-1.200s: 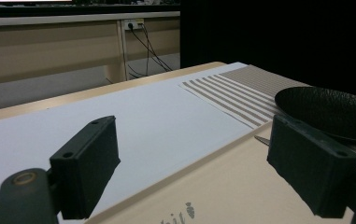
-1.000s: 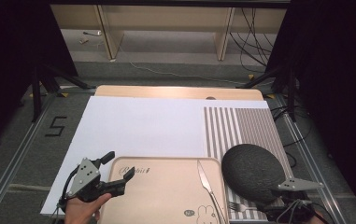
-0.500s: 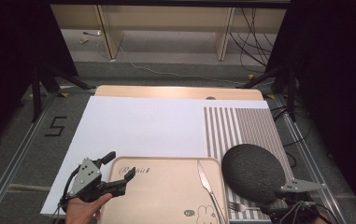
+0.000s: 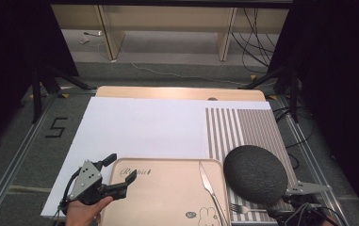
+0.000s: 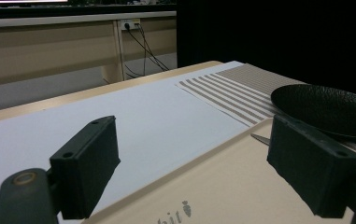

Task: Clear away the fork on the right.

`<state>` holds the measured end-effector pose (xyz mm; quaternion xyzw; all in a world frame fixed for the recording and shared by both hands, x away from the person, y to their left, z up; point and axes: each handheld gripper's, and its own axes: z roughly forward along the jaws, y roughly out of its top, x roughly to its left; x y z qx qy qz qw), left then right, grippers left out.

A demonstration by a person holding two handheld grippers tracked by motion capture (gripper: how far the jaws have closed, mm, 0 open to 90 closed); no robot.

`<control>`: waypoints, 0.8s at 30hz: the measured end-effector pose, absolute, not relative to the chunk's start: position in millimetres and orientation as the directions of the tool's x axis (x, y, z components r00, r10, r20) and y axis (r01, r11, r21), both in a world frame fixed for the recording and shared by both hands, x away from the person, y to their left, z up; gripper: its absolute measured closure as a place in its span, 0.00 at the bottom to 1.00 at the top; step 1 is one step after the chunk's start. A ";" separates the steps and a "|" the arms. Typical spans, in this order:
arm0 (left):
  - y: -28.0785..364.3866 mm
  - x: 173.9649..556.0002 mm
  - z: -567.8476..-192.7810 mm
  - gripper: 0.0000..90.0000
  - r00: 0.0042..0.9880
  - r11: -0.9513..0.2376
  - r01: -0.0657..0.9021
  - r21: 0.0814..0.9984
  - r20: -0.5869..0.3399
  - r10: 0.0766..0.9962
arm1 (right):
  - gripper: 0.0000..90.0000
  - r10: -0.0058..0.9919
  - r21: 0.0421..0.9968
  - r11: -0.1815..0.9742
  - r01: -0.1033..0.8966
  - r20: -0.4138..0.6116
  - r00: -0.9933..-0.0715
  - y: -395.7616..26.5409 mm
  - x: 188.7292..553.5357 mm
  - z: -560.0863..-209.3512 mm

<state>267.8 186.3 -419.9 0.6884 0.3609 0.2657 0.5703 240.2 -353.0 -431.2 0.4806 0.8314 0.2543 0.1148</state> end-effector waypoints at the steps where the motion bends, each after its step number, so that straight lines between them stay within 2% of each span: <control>1: 186.0 267.7 -419.9 0.18 0.600 -0.092 0.192 0.977 -0.042 0.799 | 0.29 0.857 0.530 0.412 0.742 0.051 -0.512 -353.3 240.1 -431.0; 14: 185.8 267.7 -420.0 0.18 0.602 -0.097 0.192 0.976 -0.039 0.797 | 0.31 0.852 0.429 0.471 0.771 0.007 -0.524 -355.5 243.3 -439.6; 24: 184.8 268.1 -420.7 0.18 0.604 -0.097 0.195 0.976 -0.041 0.796 | 0.37 0.825 0.352 0.521 0.778 0.027 -0.565 -349.9 251.2 -453.5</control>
